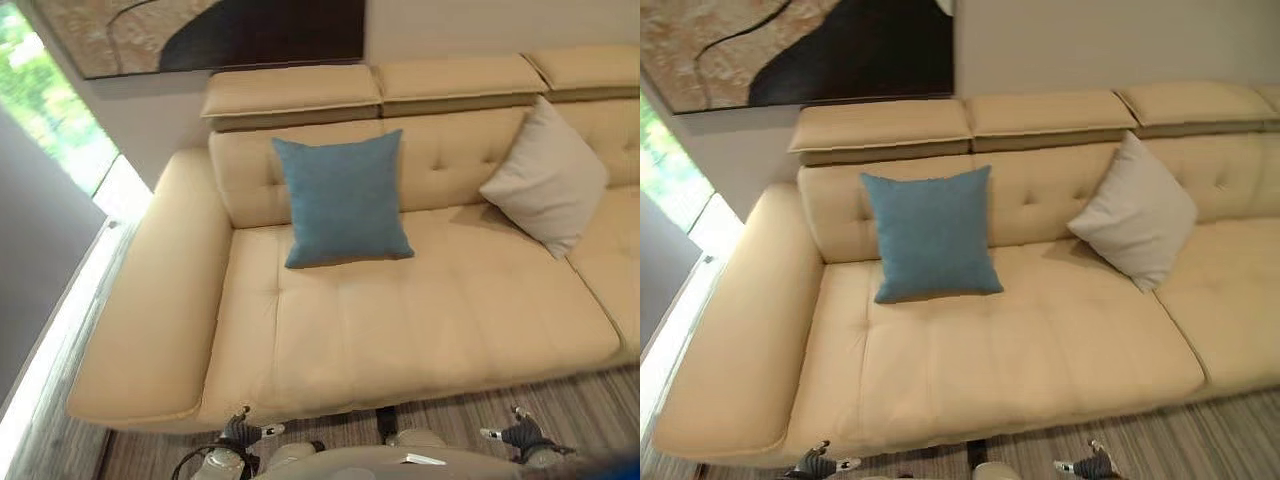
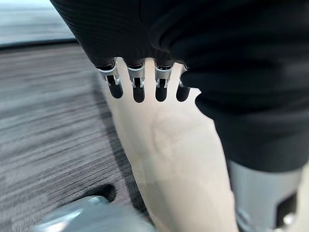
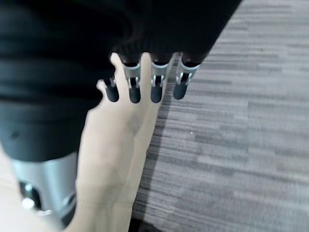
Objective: Pick up all the scattered cushions and arrange them neatly on the sofa.
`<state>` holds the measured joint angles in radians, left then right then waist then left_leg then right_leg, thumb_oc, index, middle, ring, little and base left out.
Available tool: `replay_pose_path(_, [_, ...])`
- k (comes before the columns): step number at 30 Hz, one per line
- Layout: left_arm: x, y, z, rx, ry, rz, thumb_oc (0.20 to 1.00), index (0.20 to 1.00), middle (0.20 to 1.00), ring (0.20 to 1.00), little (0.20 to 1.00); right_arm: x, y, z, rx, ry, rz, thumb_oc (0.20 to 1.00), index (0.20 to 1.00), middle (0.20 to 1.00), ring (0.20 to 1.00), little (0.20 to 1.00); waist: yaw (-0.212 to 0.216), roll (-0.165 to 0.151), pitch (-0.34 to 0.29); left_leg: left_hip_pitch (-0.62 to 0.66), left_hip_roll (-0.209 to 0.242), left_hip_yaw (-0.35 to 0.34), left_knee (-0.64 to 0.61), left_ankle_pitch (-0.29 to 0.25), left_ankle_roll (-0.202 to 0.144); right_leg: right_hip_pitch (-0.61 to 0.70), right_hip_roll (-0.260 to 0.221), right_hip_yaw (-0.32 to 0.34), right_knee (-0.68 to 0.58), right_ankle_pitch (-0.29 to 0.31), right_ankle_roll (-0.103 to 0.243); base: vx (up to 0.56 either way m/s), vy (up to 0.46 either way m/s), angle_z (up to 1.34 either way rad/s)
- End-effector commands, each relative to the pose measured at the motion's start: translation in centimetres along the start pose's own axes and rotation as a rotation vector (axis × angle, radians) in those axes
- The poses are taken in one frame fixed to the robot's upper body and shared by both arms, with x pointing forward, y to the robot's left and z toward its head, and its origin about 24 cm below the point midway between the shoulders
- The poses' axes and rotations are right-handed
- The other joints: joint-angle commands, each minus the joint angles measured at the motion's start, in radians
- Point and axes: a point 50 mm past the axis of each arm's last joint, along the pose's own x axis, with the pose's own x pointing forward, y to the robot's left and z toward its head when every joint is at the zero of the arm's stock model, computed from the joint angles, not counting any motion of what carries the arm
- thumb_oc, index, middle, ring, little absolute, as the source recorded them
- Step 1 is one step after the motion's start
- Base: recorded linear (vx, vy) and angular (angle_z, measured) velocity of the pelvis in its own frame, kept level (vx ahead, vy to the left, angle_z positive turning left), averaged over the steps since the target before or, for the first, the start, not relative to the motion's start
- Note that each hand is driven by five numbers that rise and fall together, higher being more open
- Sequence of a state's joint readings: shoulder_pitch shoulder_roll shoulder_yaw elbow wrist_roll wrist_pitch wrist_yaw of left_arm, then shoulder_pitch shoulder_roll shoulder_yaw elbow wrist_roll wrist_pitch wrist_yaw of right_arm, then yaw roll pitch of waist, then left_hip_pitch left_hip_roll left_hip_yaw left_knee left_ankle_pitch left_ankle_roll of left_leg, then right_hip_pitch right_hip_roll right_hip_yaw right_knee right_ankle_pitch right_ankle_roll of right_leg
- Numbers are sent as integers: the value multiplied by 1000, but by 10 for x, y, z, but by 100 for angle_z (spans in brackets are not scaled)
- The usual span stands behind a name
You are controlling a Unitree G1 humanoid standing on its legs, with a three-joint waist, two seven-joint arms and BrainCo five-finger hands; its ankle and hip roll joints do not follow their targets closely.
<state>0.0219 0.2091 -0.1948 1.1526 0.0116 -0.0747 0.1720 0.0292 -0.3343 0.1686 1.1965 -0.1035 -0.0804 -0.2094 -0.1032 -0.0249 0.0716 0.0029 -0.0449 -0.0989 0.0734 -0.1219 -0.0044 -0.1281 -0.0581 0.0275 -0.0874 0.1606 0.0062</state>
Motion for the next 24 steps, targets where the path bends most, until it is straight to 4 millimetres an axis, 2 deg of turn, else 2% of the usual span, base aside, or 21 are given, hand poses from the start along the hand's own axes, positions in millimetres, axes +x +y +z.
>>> replay_pose_path(1, [4,13,16,32,-61,36,1000,1000,1000,1000,1000,7,-14,21,15,-44,-53,1000,1000,1000,1000,1000,4,-15,26,1,13,30,8,-27,-29,9,8,3,83,-125,111,-159,195,-30])
replay_pose_path(4, [6,14,25,70,-90,37,1000,1000,1000,1000,1000,8,-13,32,5,-62,-51,1000,1000,1000,1000,1000,6,-25,41,-7,-13,39,-20,-13,-13,-50,-10,31,79,-73,150,-203,222,-62])
replay_pose_path(6, [8,20,27,121,-85,48,1000,1000,1000,1000,1000,8,-4,40,-30,-73,-24,1000,1000,1000,1000,1000,14,-36,67,-13,-23,80,-40,2,6,-101,-18,36,78,-40,189,-259,241,-103])
replay_pose_path(7, [8,20,27,121,-86,49,1000,1000,1000,1000,1000,8,-4,40,-30,-73,-24,1000,1000,1000,1000,1000,15,-36,67,-13,-23,81,-40,2,6,-101,-18,37,79,-40,189,-309,140,-112])
replay_pose_path(8, [9,25,30,132,-84,58,1000,1000,1000,1000,1000,9,-3,40,-53,-71,-20,1000,1000,1000,1000,1000,35,-31,91,-31,-8,112,-32,15,15,-114,-22,-41,140,-78,175,-276,96,-94])
replay_pose_path(10, [9,27,28,137,-71,62,1000,1000,1000,1000,1000,8,-2,36,-53,-56,-15,1000,1000,1000,1000,1000,52,-22,93,-43,4,134,-42,35,22,-82,-33,-115,228,-142,143,-252,93,-89])
replay_pose_path(11, [9,28,28,137,-71,62,1000,1000,1000,1000,1000,8,-2,36,-53,-56,-15,1000,1000,1000,1000,1000,51,-23,91,-46,3,134,-42,37,22,-84,-34,-115,228,-141,143,-111,40,-88])
replay_pose_path(13, [9,30,25,146,-56,62,1000,1000,1000,1000,1000,8,-2,31,-41,-38,-13,1000,1000,1000,1000,1000,60,-19,81,-47,12,143,-51,44,30,-54,-31,-126,298,-184,135,-106,12,-56])
replay_pose_path(15, [9,32,21,140,-38,65,1000,1000,1000,1000,1000,7,-2,26,-30,-22,-15,1000,1000,1000,1000,1000,77,-21,55,-69,23,174,-41,48,32,11,-36,-141,314,-230,129,-180,-59,-26])
replay_pose_path(16, [8,31,19,139,-36,65,1000,1000,1000,1000,1000,8,-3,27,-24,-25,-19,1000,1000,1000,1000,1000,99,-35,45,-89,23,209,-16,46,27,60,-44,-156,262,-230,130,-154,-152,-87])
replay_pose_path(17, [9,29,20,137,-40,59,1000,1000,1000,1000,1000,8,-3,29,-12,-30,-19,1000,1000,1000,1000,1000,101,-46,30,-98,28,222,1,45,19,89,-33,-141,197,-240,129,-76,-168,-125])
replay_pose_path(20, [9,27,25,136,-54,55,1000,1000,1000,1000,1000,8,-3,30,6,-33,-26,1000,1000,1000,1000,1000,86,-48,40,-107,49,227,42,41,5,90,-8,-110,168,-237,112,-24,-121,-62])
replay_pose_path(24, [10,24,34,156,-82,41,1000,1000,1000,1000,1000,7,1,27,29,-21,-18,1000,1000,1000,1000,1000,66,-45,54,-118,63,229,93,33,-7,103,7,-103,148,-242,90,-47,-95,13])
